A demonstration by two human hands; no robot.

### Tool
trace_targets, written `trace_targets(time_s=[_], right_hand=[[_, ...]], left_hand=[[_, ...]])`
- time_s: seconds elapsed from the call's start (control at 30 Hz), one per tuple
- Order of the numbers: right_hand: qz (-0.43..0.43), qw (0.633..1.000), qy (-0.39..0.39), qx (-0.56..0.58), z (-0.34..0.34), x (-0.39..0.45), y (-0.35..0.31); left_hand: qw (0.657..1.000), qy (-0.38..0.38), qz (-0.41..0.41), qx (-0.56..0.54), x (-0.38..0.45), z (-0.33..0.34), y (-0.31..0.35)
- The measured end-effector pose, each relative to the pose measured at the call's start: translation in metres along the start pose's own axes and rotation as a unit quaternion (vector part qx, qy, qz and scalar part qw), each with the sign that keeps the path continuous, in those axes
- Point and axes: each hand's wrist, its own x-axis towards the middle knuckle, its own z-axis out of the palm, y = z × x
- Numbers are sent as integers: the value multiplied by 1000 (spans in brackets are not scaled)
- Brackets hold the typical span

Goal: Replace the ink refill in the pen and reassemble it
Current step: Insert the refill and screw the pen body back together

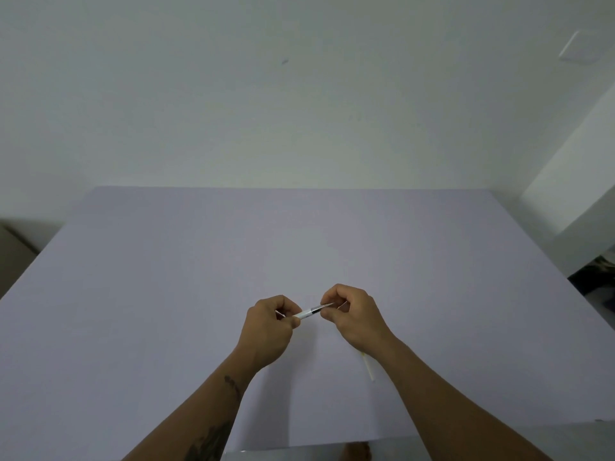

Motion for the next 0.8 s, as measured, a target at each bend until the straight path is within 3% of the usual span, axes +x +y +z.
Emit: trace_targets(time_s=[0.8], right_hand=[[-2,999,-9,-33,2,6,-2]], left_hand=[[1000,-11,4,-4,6,-5,0]])
